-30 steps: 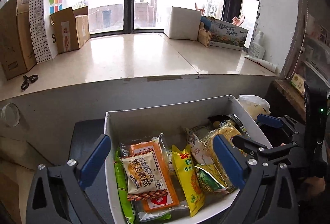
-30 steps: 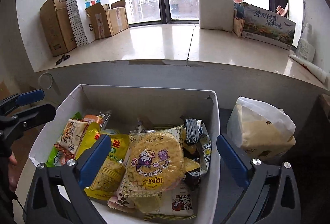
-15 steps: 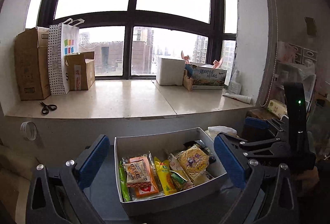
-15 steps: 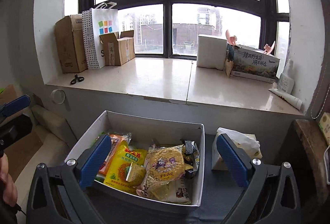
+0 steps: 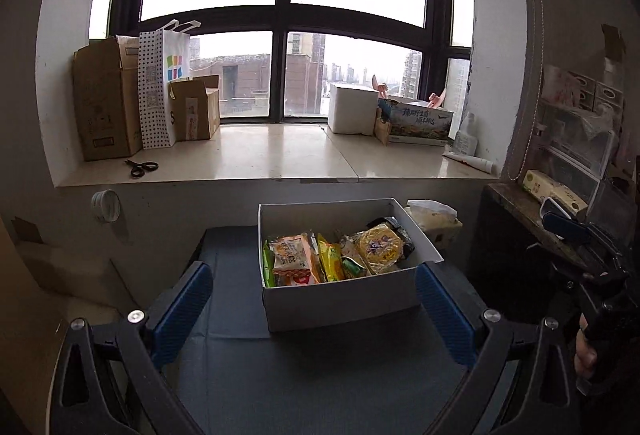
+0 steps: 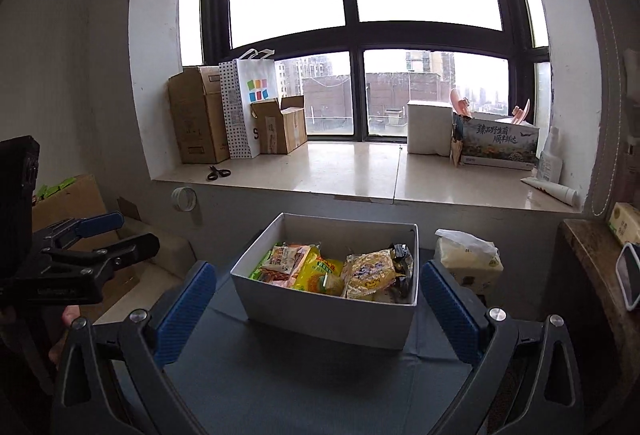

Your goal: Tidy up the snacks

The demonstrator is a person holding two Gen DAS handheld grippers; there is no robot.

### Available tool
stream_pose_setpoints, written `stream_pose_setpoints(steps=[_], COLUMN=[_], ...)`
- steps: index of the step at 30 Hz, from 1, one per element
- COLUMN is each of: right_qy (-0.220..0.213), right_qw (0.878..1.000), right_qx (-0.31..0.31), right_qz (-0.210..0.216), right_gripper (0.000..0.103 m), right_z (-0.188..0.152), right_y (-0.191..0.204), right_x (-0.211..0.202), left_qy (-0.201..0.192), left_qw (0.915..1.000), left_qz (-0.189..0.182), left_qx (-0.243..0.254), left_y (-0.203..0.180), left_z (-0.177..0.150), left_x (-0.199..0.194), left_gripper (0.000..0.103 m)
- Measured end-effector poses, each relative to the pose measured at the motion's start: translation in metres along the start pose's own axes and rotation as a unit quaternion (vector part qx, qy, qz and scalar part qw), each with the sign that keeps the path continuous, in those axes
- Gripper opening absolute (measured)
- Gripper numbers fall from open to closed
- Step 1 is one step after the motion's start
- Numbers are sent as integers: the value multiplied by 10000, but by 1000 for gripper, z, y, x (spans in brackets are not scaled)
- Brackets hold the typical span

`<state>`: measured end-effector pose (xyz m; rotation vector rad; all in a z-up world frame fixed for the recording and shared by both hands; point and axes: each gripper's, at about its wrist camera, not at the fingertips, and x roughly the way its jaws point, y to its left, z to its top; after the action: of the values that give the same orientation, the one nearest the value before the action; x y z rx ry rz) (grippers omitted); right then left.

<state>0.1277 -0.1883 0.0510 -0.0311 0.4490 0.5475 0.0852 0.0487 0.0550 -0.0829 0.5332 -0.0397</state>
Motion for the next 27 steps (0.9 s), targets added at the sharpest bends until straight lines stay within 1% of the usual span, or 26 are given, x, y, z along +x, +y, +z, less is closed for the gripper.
stream_pose_setpoints(steps=[1, 3, 4, 6, 7, 10, 14, 19, 27], right_qy=[37, 124, 107, 199, 264, 406, 394, 422, 458], right_qw=[10000, 9999, 9998, 9994, 9990, 9980, 9983, 9986, 9985], right_qx=[31, 95, 91, 262, 346, 486, 421, 330, 296], right_qz=[-15, -55, -111, -94, -55, 10, -17, -46, -106], right_gripper=[103, 103, 103, 103, 103, 103, 103, 103, 103], right_z=[-6, -17, -22, -29, -33, -41, -41, -40, -38], right_y=[1, 3, 4, 1, -1, -5, -2, 1, 1], right_x=[-5, -12, -16, -20, -21, -22, -25, -23, -21], left_qy=[15, 4, 94, 249, 236, 257, 305, 269, 298], left_qw=[10000, 9999, 9998, 9995, 9996, 9996, 9995, 9996, 9995], left_qz=[-55, 151, 131, -83, -104, -2, -6, -43, -64], left_qx=[61, -29, -74, -154, -153, -81, 9, 63, 41], left_y=[-2, -2, -1, 0, -1, -8, -14, -16, -15], left_z=[-4, -12, -15, -21, -24, -30, -32, -31, -30], left_x=[-4, -10, -10, -11, -13, -17, -17, -18, -16], left_gripper=[103, 103, 103, 103, 103, 103, 103, 103, 103])
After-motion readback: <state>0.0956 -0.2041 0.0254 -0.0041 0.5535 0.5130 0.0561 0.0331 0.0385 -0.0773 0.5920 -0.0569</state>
